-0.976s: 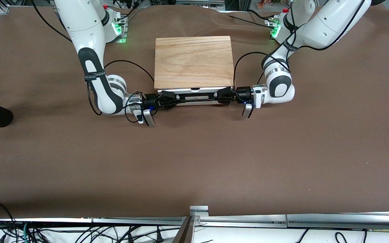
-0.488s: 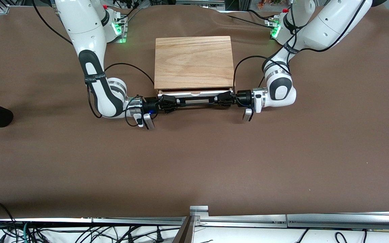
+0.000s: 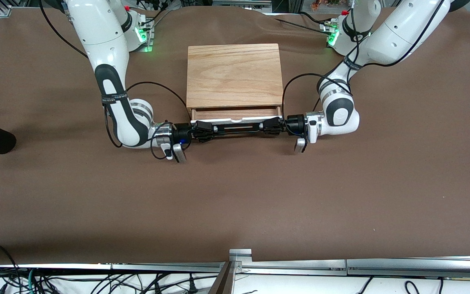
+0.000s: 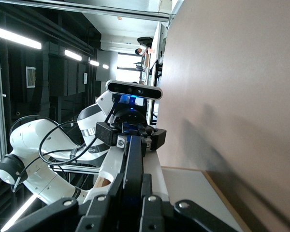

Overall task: Pull top drawer with both arms simultaneously
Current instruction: 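Pull the handle outward with both grippers to slide the drawer open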

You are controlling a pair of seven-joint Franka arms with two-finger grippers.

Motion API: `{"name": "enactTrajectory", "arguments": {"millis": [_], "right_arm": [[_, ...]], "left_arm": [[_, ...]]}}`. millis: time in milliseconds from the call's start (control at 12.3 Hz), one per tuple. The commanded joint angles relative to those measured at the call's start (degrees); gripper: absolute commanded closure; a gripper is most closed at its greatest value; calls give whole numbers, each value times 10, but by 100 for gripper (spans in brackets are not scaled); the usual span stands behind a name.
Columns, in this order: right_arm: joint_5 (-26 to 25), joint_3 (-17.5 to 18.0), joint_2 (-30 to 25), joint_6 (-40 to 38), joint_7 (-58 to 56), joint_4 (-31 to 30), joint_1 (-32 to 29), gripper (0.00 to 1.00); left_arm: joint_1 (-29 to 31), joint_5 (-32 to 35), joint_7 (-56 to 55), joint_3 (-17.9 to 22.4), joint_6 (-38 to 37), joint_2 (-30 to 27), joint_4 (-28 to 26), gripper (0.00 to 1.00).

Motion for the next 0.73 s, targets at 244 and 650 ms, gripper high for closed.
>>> {"name": "enactTrajectory", "arguments": {"millis": [244,650], "right_arm": [[17,-6,29,34,37,77,-18,91],[13,-7,43,36,69,114,-34,91]], "left_arm": [[2,33,-76,27,59,64,78,100],[4,68,-110,34,45,94,122,100]]}}
